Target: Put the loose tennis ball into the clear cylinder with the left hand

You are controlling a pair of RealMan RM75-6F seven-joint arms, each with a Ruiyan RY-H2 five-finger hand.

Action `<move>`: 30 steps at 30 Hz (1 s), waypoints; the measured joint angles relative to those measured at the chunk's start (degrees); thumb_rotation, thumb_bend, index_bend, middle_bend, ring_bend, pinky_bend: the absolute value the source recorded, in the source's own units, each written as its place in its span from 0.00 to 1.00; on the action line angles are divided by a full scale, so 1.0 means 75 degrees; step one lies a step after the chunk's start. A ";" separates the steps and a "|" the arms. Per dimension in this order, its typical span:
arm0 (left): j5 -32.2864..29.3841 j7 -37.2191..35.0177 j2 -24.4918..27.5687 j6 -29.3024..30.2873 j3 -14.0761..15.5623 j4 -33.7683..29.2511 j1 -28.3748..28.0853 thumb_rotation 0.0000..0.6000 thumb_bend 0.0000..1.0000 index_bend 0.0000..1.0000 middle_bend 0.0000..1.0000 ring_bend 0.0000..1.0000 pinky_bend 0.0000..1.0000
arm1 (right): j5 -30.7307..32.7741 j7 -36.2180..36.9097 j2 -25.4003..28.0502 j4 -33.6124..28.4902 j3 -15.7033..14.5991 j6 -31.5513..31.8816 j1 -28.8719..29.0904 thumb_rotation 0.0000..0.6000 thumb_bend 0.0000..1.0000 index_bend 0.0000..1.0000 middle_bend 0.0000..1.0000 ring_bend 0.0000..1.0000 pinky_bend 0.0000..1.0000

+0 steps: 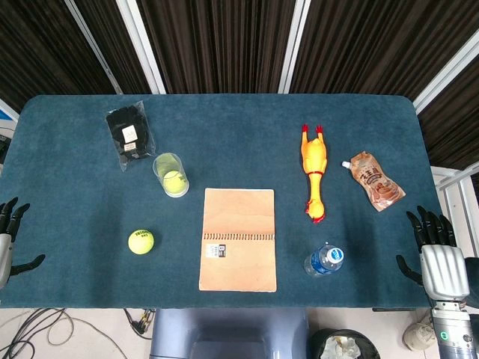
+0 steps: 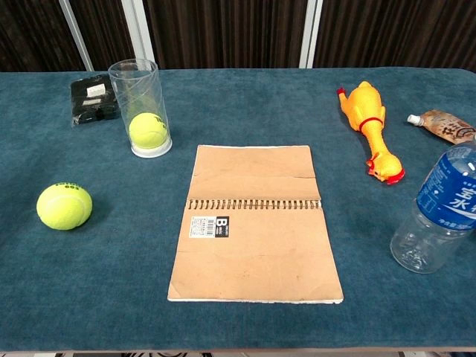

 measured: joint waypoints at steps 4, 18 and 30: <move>0.0004 0.0004 0.0000 0.0006 0.0000 0.0002 0.0001 1.00 0.05 0.12 0.00 0.01 0.09 | -0.0002 -0.0002 -0.0002 0.0000 -0.0001 0.0000 0.0001 1.00 0.35 0.11 0.00 0.01 0.00; 0.0045 -0.0065 0.0003 0.0001 0.0008 0.0017 -0.0003 1.00 0.05 0.11 0.00 0.01 0.09 | 0.0002 -0.0010 0.0005 -0.0017 0.0008 0.0013 0.0000 1.00 0.35 0.11 0.00 0.01 0.00; 0.0323 -0.0295 -0.0002 -0.0069 0.0065 0.0110 -0.0075 1.00 0.04 0.11 0.01 0.01 0.09 | 0.0026 -0.0017 0.0004 -0.0018 0.0016 0.0022 -0.0007 1.00 0.35 0.11 0.00 0.01 0.00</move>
